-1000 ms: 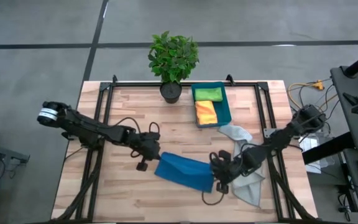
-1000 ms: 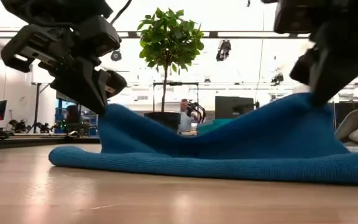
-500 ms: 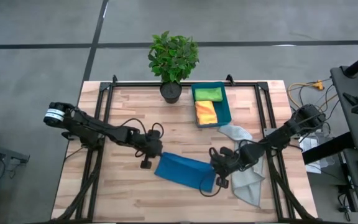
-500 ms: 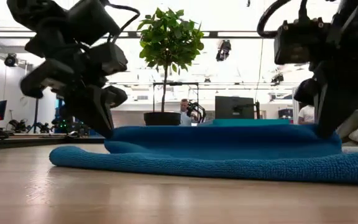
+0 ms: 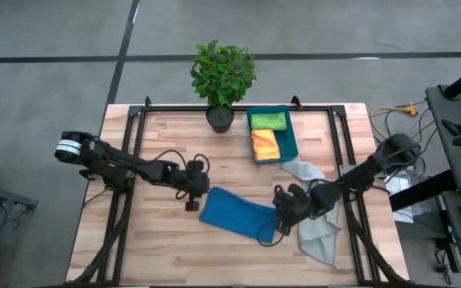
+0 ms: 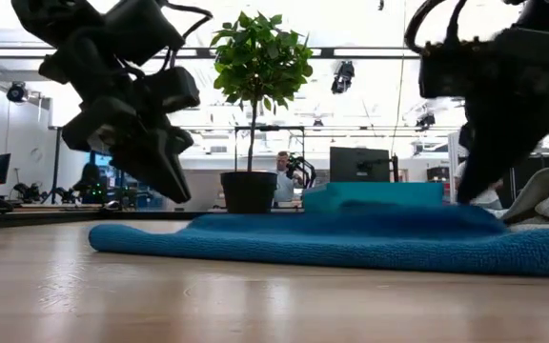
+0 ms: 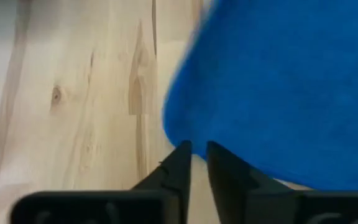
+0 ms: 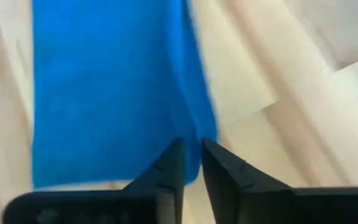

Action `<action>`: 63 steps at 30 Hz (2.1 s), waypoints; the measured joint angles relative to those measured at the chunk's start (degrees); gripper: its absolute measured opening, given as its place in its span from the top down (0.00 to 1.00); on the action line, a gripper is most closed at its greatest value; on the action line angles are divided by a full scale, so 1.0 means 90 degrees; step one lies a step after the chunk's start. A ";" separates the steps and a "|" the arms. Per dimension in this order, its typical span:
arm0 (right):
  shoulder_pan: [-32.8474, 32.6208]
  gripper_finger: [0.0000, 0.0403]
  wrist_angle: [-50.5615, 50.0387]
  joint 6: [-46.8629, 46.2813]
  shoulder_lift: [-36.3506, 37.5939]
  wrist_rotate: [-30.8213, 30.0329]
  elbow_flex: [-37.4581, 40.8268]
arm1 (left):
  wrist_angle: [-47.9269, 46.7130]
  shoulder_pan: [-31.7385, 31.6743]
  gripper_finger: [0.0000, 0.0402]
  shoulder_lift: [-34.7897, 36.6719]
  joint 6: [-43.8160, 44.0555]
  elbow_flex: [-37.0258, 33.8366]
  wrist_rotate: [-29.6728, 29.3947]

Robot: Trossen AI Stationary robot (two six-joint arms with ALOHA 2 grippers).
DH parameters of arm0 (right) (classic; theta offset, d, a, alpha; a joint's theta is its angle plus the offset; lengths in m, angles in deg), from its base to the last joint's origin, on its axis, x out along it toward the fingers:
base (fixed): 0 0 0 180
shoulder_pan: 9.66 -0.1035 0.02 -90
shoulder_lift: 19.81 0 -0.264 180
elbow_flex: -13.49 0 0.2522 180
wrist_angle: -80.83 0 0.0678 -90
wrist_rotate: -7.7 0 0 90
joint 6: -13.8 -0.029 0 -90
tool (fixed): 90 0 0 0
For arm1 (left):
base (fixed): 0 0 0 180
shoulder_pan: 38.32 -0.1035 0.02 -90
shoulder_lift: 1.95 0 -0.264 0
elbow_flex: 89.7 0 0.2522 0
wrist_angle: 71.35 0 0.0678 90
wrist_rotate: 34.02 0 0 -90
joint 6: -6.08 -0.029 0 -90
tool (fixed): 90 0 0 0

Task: Fold microfiber towels
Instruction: Fold the blue microfiber towel

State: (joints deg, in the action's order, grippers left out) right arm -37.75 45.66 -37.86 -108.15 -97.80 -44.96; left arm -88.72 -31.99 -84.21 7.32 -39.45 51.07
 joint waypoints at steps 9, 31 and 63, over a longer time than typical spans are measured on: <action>-0.0039 0.68 0.0839 -0.0838 0.0419 -0.0538 0.0002 | 0.0136 -0.0002 0.63 0.0282 0.0466 0.0000 0.0897; 0.0431 0.97 0.1075 -0.0604 -0.1505 0.0952 -0.0379 | 0.1037 0.1923 1.00 -0.1719 0.3506 0.0440 0.1298; -0.1671 0.97 0.0218 -0.1355 0.0937 -0.1723 -0.0245 | 0.0225 0.0733 1.00 -0.2620 0.2005 0.3033 0.0977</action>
State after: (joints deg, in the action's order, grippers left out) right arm -52.79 47.62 -50.05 -99.72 -113.31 -47.16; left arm -86.69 -25.40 -107.79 25.36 -12.15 59.87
